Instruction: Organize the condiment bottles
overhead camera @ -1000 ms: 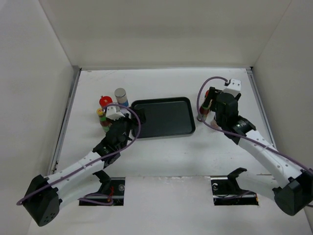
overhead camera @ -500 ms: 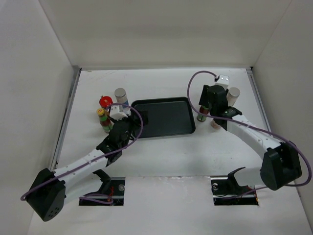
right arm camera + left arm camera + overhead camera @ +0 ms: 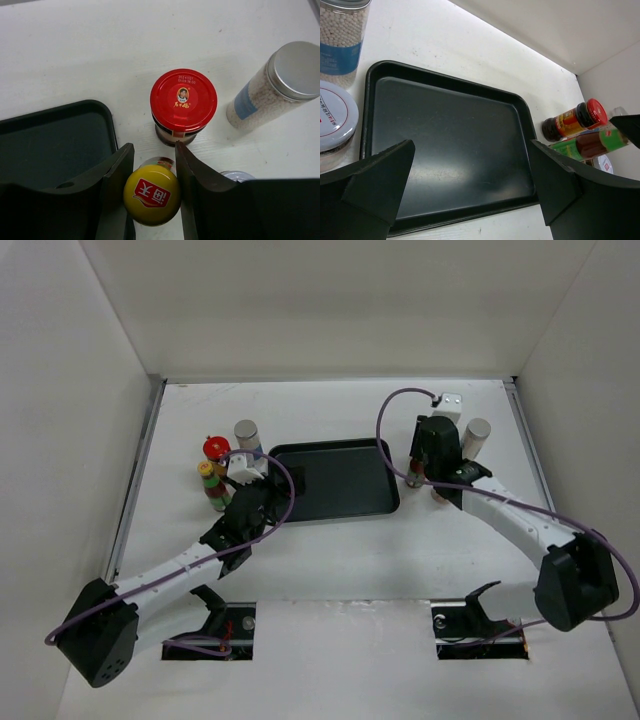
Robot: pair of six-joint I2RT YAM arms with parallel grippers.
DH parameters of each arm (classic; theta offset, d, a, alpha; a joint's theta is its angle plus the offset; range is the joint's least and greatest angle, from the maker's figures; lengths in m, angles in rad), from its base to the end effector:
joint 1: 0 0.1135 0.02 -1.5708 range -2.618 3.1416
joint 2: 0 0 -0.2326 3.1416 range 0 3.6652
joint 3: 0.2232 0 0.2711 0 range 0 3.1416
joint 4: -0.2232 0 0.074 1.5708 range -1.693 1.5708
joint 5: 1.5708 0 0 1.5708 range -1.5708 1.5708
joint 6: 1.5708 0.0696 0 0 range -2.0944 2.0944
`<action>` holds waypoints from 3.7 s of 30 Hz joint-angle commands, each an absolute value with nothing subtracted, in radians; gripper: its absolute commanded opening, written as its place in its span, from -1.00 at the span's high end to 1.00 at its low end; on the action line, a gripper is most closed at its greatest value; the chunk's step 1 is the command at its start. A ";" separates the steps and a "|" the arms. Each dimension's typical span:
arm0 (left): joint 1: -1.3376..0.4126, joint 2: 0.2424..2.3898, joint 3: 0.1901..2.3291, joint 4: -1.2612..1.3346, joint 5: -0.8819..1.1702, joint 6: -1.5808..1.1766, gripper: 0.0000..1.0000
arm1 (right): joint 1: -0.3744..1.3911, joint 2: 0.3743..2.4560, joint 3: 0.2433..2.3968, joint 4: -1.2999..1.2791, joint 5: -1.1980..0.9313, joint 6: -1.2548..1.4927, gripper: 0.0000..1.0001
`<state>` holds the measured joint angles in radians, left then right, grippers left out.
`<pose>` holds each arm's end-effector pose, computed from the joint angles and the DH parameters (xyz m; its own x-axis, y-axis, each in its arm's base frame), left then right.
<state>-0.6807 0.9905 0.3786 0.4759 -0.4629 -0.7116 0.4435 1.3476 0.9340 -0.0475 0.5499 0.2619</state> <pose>0.2359 -0.1510 0.1868 -0.2230 -0.5713 -0.7899 0.0973 0.7932 -0.6012 0.3355 0.1191 0.2297 -0.3734 0.0670 -0.9252 0.1590 0.9872 0.0073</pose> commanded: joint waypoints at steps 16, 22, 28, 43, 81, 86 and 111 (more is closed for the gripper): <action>-0.673 0.999 0.365 0.548 -0.448 -0.716 -1.00 | 0.568 1.420 1.210 0.181 0.508 0.202 0.42; -0.671 1.014 0.365 0.551 -0.451 -0.716 -1.00 | 0.568 1.563 1.264 0.248 0.468 0.207 0.41; -0.668 1.028 0.365 0.555 -0.449 -0.716 -1.00 | 0.568 1.640 1.287 0.272 0.459 0.198 0.40; -0.662 1.061 0.408 0.522 -0.472 -0.669 -1.00 | 0.568 1.710 1.220 0.376 0.459 0.213 0.24; -0.564 1.144 0.905 -0.072 -0.842 -0.436 -0.51 | 0.682 1.074 0.577 0.463 0.390 0.463 0.23; -0.449 1.369 1.078 -0.061 -0.629 -0.468 -0.66 | 0.679 1.078 0.571 0.468 0.399 0.465 0.00; -0.390 1.506 1.080 0.087 -0.784 -0.408 -0.57 | 0.656 1.100 0.568 0.469 0.399 0.480 -0.22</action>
<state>-0.3893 1.5757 1.0996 -0.0025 -0.7395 -0.4301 0.6556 1.0927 0.5560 0.4202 0.4026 0.4690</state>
